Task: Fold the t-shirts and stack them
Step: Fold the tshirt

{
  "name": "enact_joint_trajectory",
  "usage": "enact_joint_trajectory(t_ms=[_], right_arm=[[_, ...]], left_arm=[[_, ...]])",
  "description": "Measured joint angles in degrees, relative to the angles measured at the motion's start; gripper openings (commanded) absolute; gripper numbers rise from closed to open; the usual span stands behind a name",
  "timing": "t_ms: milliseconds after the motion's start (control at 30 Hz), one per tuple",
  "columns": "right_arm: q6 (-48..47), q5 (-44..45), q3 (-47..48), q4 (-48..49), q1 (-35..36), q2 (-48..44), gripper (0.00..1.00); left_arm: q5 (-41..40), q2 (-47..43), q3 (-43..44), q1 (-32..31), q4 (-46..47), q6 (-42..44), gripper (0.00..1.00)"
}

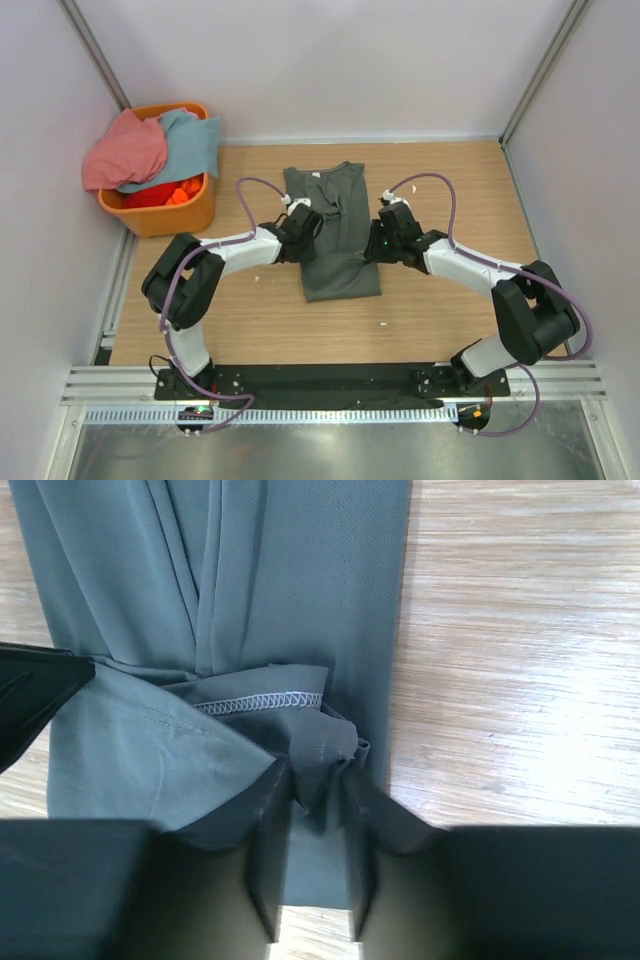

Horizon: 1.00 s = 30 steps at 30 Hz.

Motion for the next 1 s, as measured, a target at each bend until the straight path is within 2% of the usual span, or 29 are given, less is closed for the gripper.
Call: enact_joint_trajectory(t_ms=[67, 167, 300, 667, 833, 1000], right_arm=[[-0.17, -0.15, 0.00, 0.15, 0.00, 0.00, 0.22], [-0.22, -0.31, 0.00, 0.28, 0.00, 0.00, 0.12], [-0.37, -0.52, 0.00, 0.26, 0.00, 0.00, 0.01], [-0.96, -0.55, 4.28, -3.85, 0.00, -1.68, 0.01], [-2.40, 0.22, 10.36, -5.99, 0.00, -2.05, 0.01], [-3.67, 1.79, 15.78, -6.69, -0.13, 0.28, 0.01]], left_arm=[[-0.04, 0.00, 0.00, 0.00, 0.07, 0.04, 0.10], [-0.20, -0.02, 0.00, 0.02, 0.04, 0.02, 0.00], [-0.33, -0.74, -0.04, 0.02, -0.22, 0.09, 0.00], [-1.55, -9.29, 1.22, 0.02, -6.51, 1.20, 0.00], [-2.25, -12.39, 5.64, 0.02, -9.51, 3.08, 0.00], [-3.43, -11.58, 11.67, 0.04, -11.52, 4.96, 0.00]])
